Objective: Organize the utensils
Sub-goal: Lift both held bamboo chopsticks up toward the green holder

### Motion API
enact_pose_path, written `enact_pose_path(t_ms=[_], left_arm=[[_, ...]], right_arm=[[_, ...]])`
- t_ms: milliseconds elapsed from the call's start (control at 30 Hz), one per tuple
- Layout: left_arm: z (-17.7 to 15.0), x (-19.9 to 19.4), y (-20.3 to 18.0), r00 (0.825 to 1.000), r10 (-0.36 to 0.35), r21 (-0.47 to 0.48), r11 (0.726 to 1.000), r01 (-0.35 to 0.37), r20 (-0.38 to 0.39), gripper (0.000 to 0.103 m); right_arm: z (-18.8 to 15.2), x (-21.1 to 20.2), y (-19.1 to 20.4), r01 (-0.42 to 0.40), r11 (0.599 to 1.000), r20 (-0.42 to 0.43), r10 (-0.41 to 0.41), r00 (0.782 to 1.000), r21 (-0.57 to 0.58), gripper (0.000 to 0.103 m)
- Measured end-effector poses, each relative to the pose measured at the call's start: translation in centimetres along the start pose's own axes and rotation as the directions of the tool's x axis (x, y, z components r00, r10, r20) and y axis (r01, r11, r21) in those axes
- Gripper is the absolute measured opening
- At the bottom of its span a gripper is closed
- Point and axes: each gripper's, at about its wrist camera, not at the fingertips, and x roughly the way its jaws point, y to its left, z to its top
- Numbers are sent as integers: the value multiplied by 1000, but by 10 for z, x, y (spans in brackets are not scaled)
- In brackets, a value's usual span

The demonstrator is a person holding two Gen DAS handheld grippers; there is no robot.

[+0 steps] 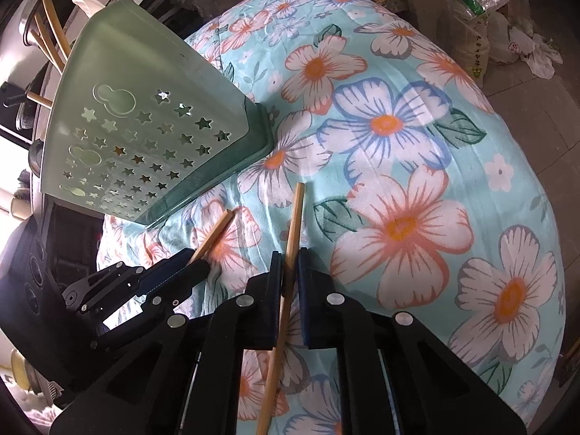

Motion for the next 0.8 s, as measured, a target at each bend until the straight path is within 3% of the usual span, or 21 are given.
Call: enact_pose_path(t_ms=[300,533,700,800], left_arm=[[6,-12,1,1000,16,-14,1000,-16,26,8],[17,-43,4,996,4,-63,998,2,94,8],[24,-77,12,983,-19,-109,993,40,180,8],[30,-103,17,966,-33,-136,988,70,256,8]], right_arm=[[-3,-25,-5,-42,999,58,42,997,-4,8],[-5,-57,-1,-63,997,147,68,987,-38,7],[-3,-82,8,-77,994,231,93,969,-79,7],[-2,-102,16,-76,990,288,107,952,-119,7]])
